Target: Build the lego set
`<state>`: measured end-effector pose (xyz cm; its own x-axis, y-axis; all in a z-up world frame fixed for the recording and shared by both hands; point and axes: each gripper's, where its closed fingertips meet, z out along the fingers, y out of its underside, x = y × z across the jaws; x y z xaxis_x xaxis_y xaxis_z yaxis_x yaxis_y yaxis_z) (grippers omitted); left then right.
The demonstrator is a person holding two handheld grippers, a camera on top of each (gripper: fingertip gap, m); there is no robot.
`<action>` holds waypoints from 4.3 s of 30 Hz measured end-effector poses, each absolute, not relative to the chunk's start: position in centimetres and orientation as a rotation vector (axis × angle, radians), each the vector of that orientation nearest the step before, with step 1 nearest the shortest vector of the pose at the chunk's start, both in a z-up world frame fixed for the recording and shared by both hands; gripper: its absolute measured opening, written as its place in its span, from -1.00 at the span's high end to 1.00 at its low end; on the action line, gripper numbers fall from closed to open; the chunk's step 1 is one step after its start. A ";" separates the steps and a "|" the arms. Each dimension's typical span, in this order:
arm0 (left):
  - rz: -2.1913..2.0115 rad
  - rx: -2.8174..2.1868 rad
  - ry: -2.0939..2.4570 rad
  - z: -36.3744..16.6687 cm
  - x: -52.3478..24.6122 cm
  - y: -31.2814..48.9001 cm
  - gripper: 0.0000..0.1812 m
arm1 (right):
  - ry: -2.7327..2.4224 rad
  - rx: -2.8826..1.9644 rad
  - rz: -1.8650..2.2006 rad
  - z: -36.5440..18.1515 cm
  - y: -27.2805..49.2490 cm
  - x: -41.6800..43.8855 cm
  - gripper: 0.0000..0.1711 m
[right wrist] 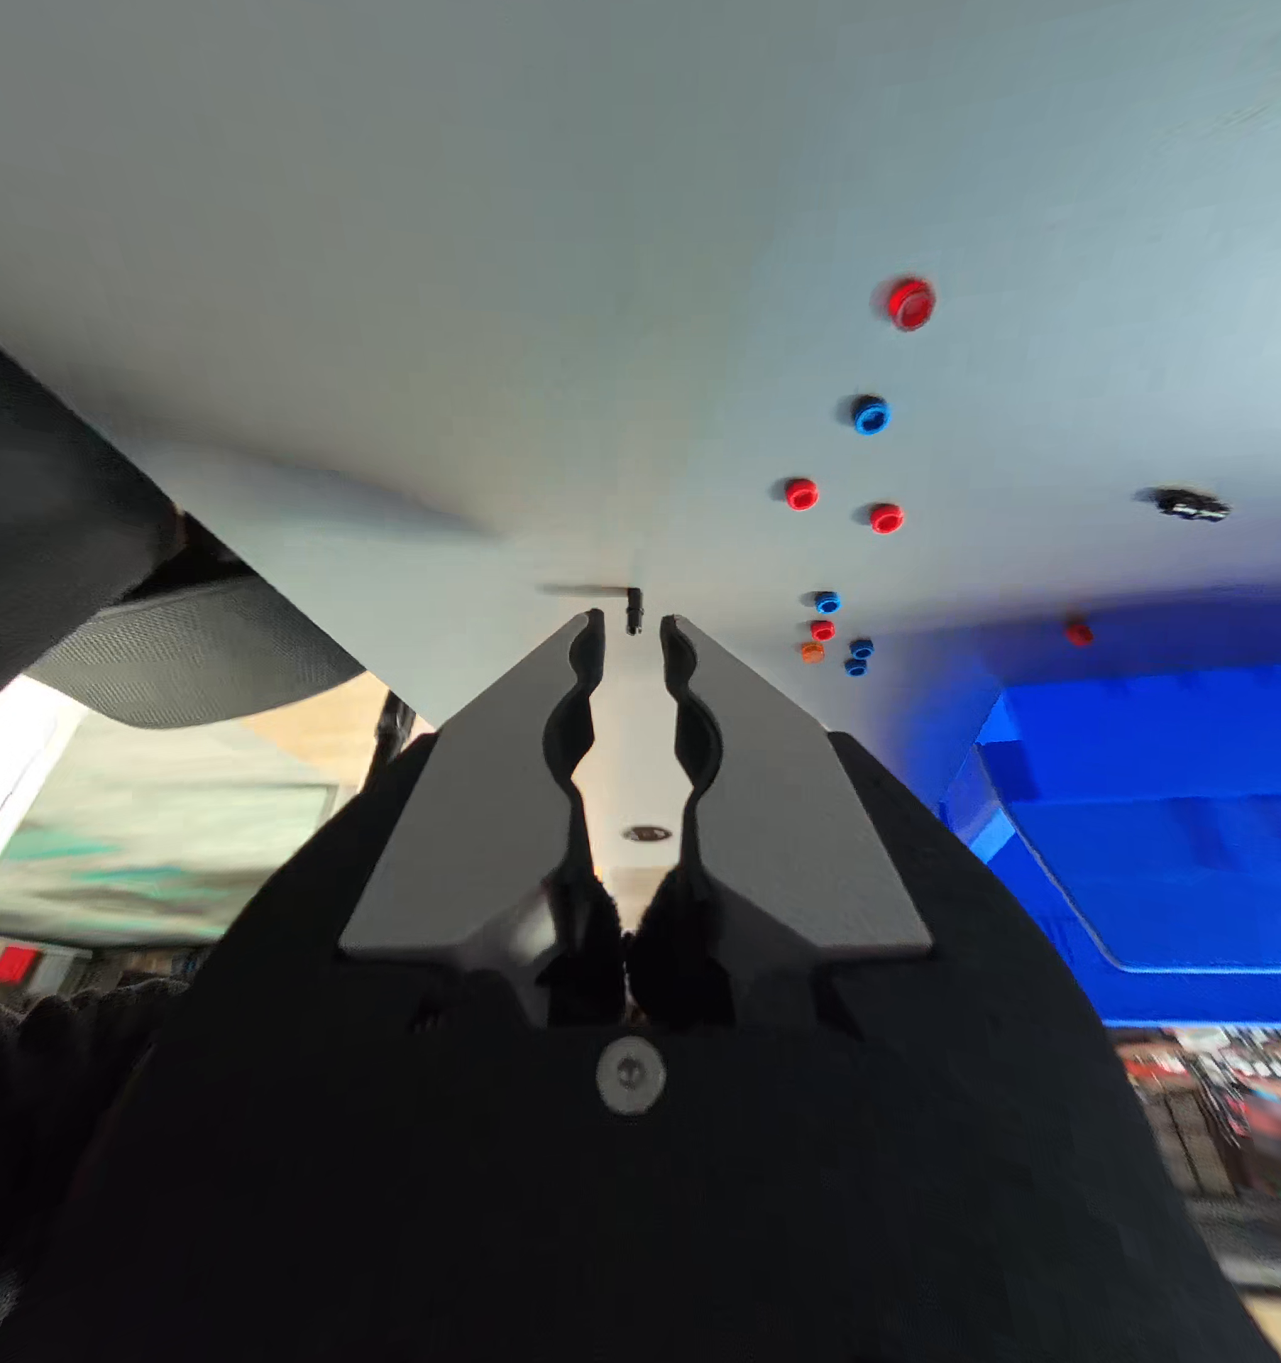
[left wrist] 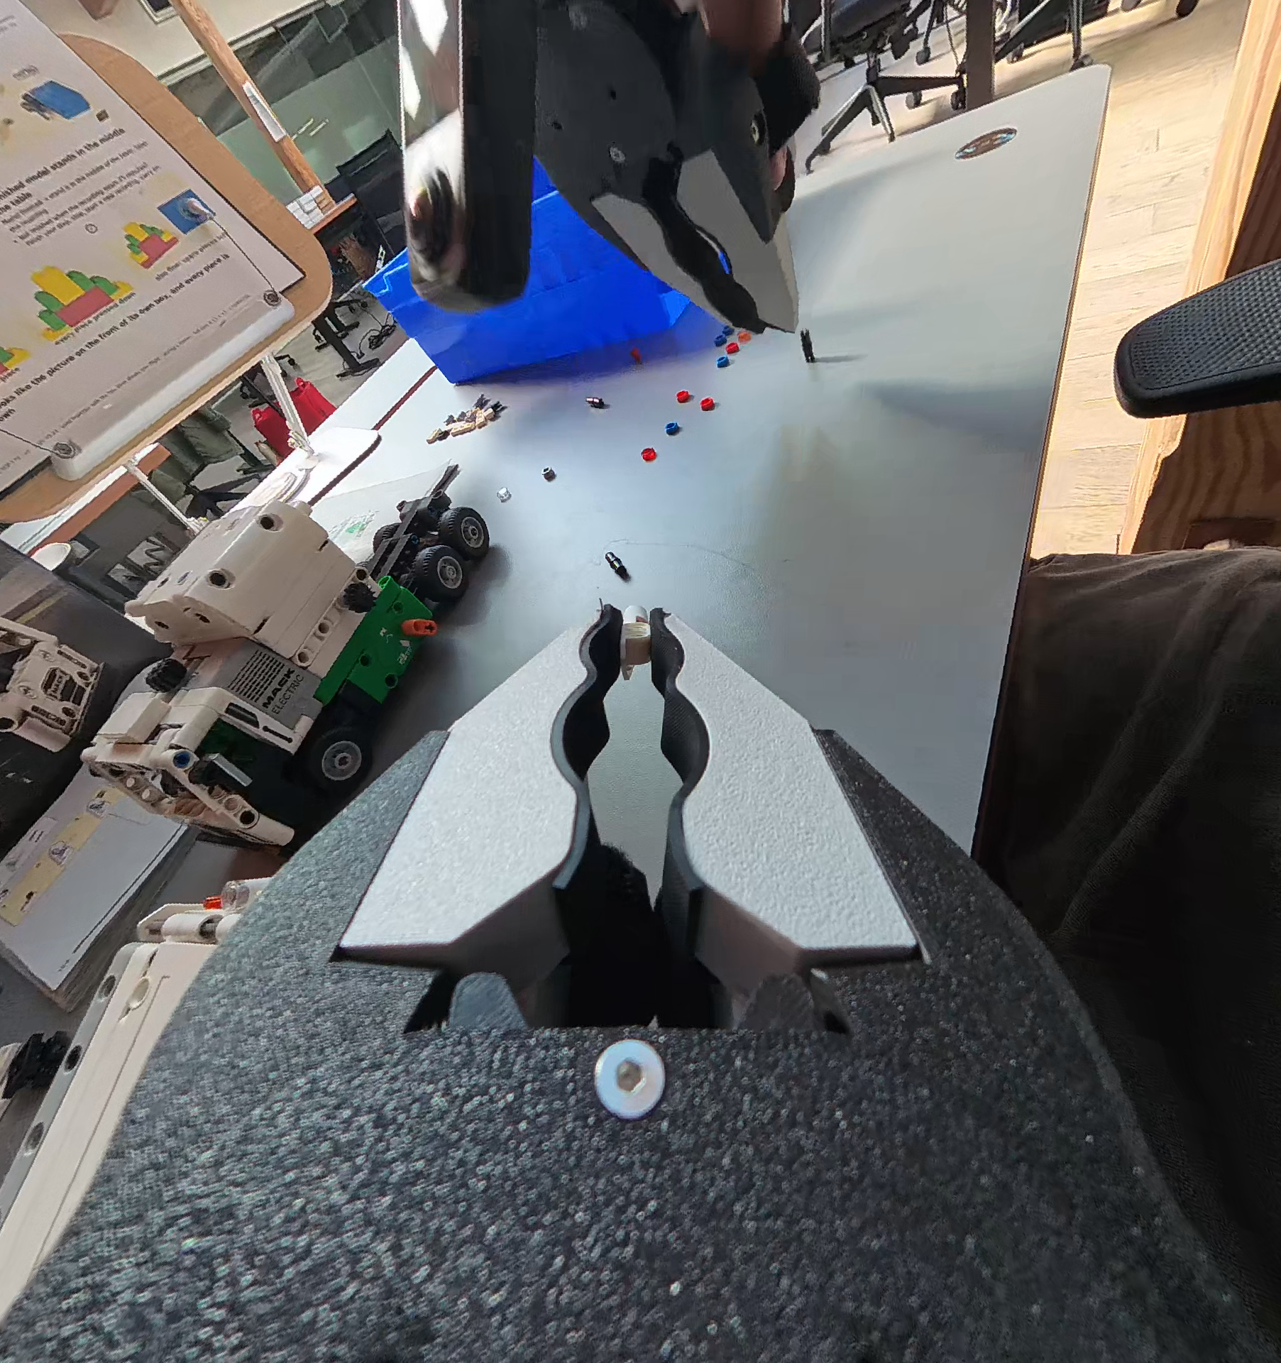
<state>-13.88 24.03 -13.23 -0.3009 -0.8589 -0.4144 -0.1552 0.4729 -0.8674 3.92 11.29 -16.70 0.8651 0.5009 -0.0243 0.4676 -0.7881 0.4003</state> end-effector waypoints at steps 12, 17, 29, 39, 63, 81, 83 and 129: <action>-1.422 -0.925 1.688 -10.0 -15.2 23.1 0.93 | 1.232 3.658 -0.878 -13.0 21.5 -12.7 0.69; -1.535 -0.914 1.715 -9.7 -15.7 22.3 0.93 | 1.295 3.694 -1.336 -12.0 22.7 -15.6 0.77; -1.584 -0.948 1.723 -9.7 -15.5 22.5 0.90 | 1.264 3.810 -1.782 -9.9 22.9 -16.0 0.92; -1.719 -0.994 1.664 -8.8 -15.4 22.5 0.92 | 1.250 3.813 -1.777 -10.2 23.0 -16.0 0.92; -1.381 -0.969 1.716 -10.7 -13.6 21.9 0.93 | 0.041 3.957 0.288 -12.7 10.7 2.8 0.72; -1.379 -0.976 1.775 -11.3 -13.4 21.4 0.93 | 0.246 3.622 0.186 -18.6 9.7 5.0 0.83; -1.379 -0.975 1.778 -11.3 -13.4 21.4 0.93 | 0.257 3.625 0.171 -18.6 10.0 4.8 0.83; -0.952 -0.857 1.789 -13.3 -12.5 21.3 0.94 | 0.648 4.027 -0.726 -12.4 21.7 -13.2 0.95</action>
<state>-12.52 21.35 -13.31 -0.3481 -0.8527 -0.3895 -0.1531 0.4616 -0.8738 -13.20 21.66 -12.44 0.9150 0.3816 -0.1307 0.0864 -0.5019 -0.8606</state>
